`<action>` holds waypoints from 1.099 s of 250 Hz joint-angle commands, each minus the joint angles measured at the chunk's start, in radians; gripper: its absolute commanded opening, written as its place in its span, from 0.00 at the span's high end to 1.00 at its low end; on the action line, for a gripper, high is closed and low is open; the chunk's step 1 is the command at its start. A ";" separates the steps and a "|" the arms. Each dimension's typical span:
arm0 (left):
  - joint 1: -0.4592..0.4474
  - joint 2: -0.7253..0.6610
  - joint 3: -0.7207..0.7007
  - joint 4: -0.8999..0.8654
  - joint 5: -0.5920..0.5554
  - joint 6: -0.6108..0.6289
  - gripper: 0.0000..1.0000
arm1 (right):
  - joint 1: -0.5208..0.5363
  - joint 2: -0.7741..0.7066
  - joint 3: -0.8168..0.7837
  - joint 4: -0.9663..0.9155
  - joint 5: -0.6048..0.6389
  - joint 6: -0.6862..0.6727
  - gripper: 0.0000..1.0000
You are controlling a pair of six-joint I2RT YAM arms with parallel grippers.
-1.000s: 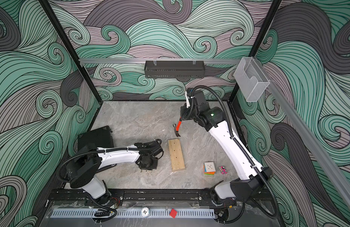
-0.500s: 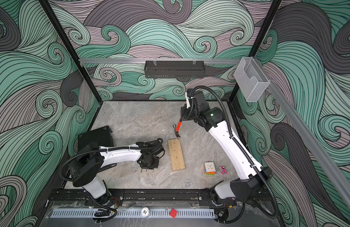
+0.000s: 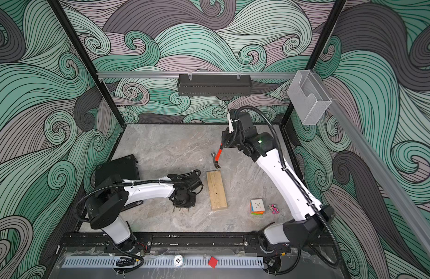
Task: Use a claw hammer to pull out a nail
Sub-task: Place the nail at the center of the board.
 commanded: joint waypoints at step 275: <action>-0.006 -0.065 0.099 -0.081 -0.043 0.118 0.59 | -0.010 -0.063 -0.014 0.087 -0.006 0.018 0.93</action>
